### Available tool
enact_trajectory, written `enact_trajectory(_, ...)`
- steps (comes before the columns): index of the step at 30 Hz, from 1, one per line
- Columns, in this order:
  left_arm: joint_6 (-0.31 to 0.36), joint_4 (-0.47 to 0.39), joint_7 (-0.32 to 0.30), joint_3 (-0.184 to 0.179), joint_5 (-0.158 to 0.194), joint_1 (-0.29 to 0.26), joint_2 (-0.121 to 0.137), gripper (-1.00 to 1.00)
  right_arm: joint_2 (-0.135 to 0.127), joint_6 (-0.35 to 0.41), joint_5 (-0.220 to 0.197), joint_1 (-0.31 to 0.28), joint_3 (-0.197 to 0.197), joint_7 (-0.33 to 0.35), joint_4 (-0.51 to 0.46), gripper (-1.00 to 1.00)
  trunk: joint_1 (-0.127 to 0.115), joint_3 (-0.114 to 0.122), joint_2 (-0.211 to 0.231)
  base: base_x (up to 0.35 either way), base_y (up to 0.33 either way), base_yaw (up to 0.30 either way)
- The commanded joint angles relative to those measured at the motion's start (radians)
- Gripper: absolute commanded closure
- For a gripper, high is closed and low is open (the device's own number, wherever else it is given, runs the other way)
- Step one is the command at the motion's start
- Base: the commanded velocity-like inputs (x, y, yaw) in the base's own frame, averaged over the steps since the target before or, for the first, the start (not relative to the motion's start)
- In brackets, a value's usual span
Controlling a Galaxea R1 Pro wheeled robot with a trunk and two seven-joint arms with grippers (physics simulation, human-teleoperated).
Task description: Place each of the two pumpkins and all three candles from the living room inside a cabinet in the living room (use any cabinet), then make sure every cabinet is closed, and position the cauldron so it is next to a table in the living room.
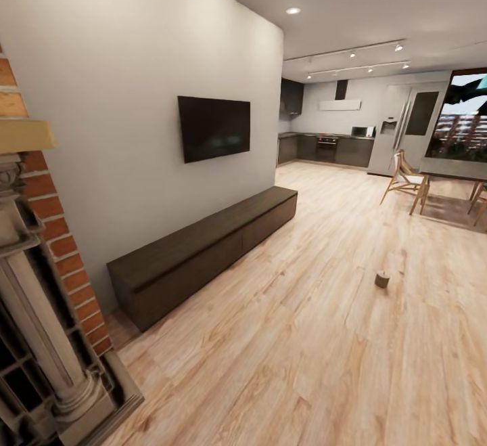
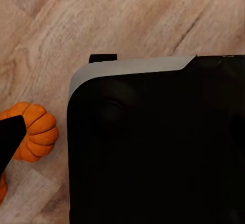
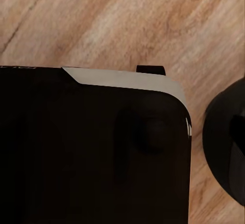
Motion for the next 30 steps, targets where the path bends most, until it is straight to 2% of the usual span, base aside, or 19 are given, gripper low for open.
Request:
enact_trajectory(1, -0.003, 0.0, 0.0, 0.0, -0.001, 0.0, 0.0, -1.0, 0.0, -0.003, 0.001, -0.001, 0.001, 0.0, 0.001, -1.0, 0.0, -0.001, 0.0, 0.159, 0.0, 0.0)
enact_trajectory(30, -0.003, 0.0, 0.0, 0.001, -0.001, 0.0, 0.0, -1.0, 0.0, -0.003, 0.001, -0.001, 0.001, -0.002, 0.001, -1.0, 0.0, -0.001, 0.0, 0.18, 0.0, 0.0)
